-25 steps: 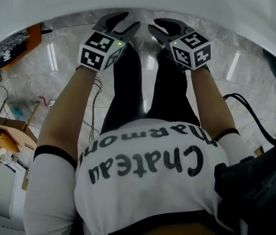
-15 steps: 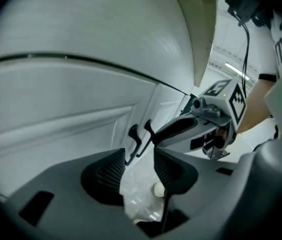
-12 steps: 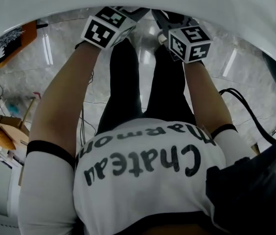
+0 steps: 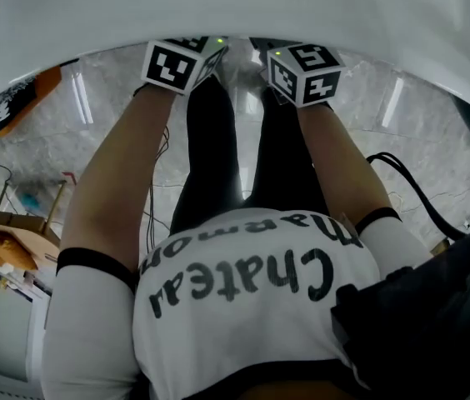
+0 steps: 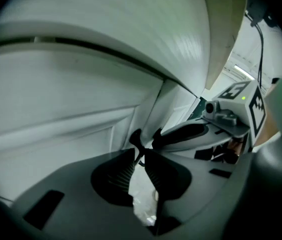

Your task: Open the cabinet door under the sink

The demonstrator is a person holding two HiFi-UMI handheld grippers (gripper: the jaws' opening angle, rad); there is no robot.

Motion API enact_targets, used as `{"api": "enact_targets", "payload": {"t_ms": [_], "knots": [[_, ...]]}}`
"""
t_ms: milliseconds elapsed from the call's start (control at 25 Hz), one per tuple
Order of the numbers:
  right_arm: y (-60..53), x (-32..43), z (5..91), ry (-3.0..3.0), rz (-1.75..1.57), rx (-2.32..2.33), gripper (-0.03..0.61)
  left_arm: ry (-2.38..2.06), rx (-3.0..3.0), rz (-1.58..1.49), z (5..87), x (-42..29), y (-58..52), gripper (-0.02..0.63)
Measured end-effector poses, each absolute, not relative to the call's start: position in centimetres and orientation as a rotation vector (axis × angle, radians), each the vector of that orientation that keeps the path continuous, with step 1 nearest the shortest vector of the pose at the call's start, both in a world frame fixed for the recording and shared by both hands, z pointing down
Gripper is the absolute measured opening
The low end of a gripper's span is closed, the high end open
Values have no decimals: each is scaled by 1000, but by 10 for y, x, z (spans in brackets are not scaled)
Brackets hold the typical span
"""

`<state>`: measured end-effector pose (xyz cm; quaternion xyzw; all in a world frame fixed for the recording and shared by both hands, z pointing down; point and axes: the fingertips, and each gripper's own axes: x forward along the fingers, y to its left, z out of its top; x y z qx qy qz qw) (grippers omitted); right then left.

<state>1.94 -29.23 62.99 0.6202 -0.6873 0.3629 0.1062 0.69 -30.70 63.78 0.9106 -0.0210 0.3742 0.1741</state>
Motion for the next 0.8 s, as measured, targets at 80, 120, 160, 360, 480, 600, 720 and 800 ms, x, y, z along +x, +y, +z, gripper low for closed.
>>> {"api": "enact_targets", "payload": {"t_ms": [80, 120, 160, 360, 480, 600, 720, 800], "knots": [[-290, 19, 632, -1986, 1098, 1843, 61, -84, 2557, 1062, 639, 7, -306, 61], [-290, 20, 633, -1967, 1117, 1858, 60, -105, 2549, 1059, 640, 8, -308, 61], [-291, 20, 633, -1948, 1135, 1874, 59, -133, 2543, 1057, 642, 8, -310, 61], [-295, 17, 633, -1934, 1096, 1868, 51, -271, 2603, 1084, 640, 7, -317, 46], [-291, 14, 633, -1939, 985, 1815, 40, -214, 2679, 1144, 645, 3, -304, 40], [-287, 9, 633, -1956, 900, 1733, 35, -151, 2724, 1187, 647, -1, -297, 30], [-283, 4, 635, -1973, 882, 1660, 35, -85, 2754, 1234, 649, -6, -293, 28], [-281, 2, 635, -1978, 883, 1631, 35, -23, 2771, 1264, 649, -10, -289, 28]]}}
